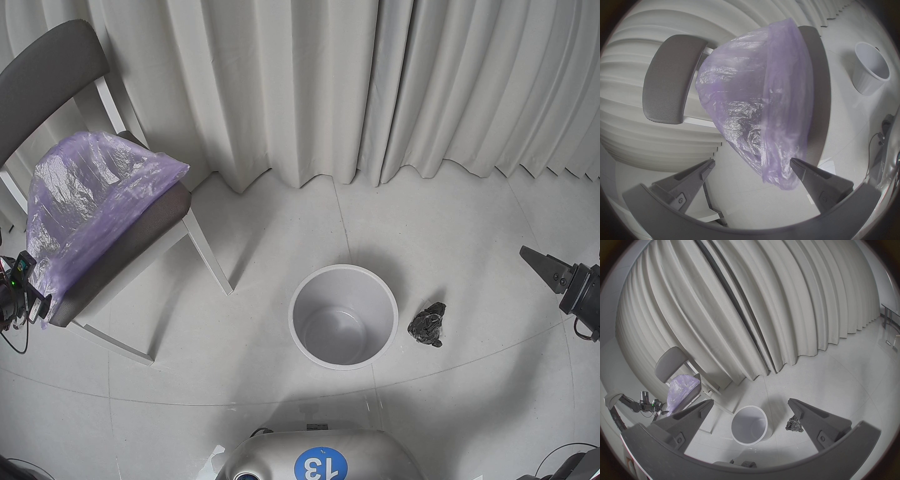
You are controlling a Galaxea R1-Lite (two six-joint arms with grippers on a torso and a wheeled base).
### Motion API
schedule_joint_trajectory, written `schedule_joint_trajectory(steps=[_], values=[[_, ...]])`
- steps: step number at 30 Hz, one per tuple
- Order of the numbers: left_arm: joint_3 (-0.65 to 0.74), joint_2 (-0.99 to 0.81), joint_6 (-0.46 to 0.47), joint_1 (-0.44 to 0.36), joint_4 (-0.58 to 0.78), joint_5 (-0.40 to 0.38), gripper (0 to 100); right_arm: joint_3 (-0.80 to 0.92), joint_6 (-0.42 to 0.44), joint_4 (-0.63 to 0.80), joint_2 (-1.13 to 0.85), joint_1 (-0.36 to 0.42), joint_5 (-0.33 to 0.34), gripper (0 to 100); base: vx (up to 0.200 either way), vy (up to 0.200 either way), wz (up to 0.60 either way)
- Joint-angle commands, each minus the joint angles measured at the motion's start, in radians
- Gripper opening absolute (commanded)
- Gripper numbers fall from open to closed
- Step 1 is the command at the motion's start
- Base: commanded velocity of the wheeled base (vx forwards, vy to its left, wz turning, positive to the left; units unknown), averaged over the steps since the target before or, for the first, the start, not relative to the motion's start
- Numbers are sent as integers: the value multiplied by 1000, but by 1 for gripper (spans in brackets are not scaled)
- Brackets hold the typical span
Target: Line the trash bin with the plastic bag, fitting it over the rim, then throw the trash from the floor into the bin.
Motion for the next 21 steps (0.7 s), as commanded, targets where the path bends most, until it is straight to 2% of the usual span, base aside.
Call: schedule_joint_trajectory(steps=[1,9,15,21], values=[[-13,98,1,41,-50,-29,100,2,11,0,-13,-1,-1,100,0,0,0],[40,86,1,43,-64,-121,100,0,11,0,-12,-7,-19,100,0,0,0],[77,60,1,44,-64,-139,100,-2,11,2,-6,-7,-21,100,0,0,0],[111,12,0,54,-61,-196,100,3,11,2,-9,-7,-21,100,0,0,0]])
